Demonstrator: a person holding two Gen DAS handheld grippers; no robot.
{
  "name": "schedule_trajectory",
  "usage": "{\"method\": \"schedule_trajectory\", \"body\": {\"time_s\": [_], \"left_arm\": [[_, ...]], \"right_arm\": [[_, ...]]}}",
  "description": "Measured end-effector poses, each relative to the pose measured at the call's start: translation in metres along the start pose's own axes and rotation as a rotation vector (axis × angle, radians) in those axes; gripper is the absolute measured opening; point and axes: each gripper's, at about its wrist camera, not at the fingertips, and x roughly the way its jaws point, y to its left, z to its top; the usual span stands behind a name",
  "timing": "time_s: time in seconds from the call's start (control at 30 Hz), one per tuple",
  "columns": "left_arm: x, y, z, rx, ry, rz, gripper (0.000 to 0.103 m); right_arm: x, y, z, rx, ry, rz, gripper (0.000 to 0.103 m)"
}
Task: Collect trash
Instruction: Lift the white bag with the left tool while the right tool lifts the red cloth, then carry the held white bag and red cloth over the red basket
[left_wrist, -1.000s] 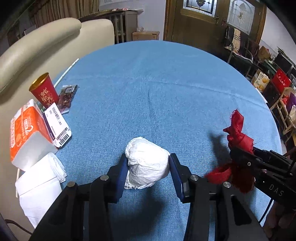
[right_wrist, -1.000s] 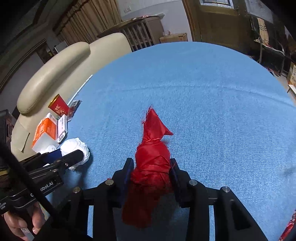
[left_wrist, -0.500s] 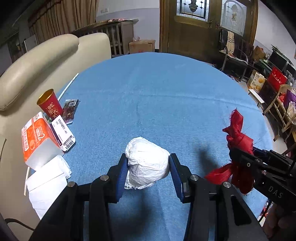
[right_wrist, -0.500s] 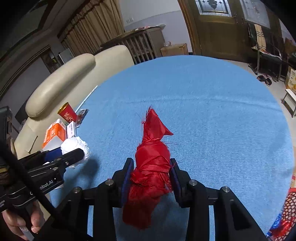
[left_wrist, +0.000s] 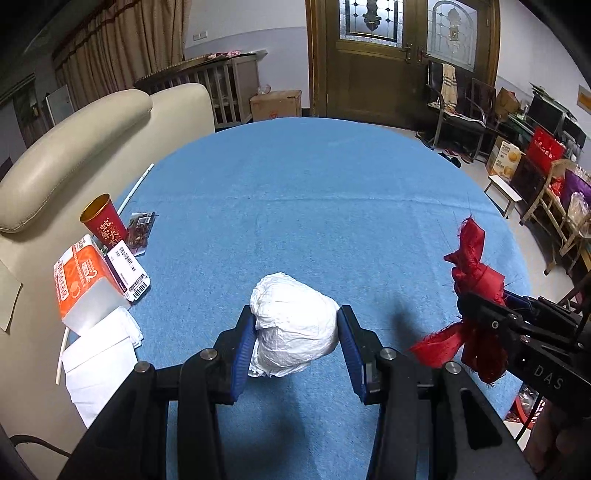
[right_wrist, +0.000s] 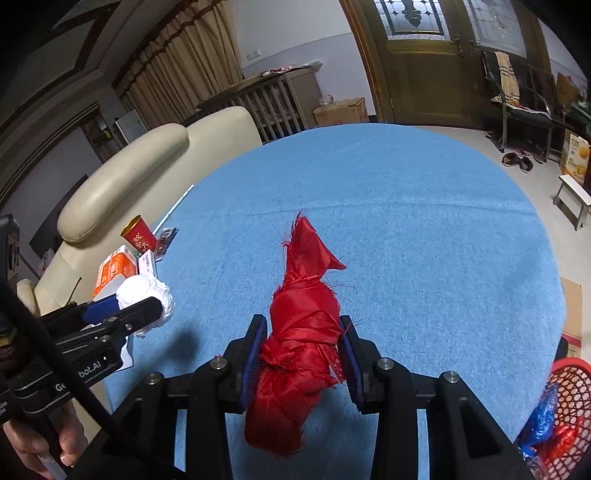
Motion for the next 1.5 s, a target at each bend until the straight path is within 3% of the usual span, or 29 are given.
{"method": "schedule_trajectory", "body": {"time_s": [0.53,1.5], "left_arm": [[-0.011,-0.037,-0.004,0.063,-0.011,-0.016,0.046],[-0.032,-0.172,-0.014,0.351,-0.007,-0.135,0.046]], "right_arm": [[-0.030,-0.027,-0.012,0.044,-0.032,0.000,0.042],[-0.113,-0.147,-0.052,0.236,-0.103,-0.103,0.042]]}}
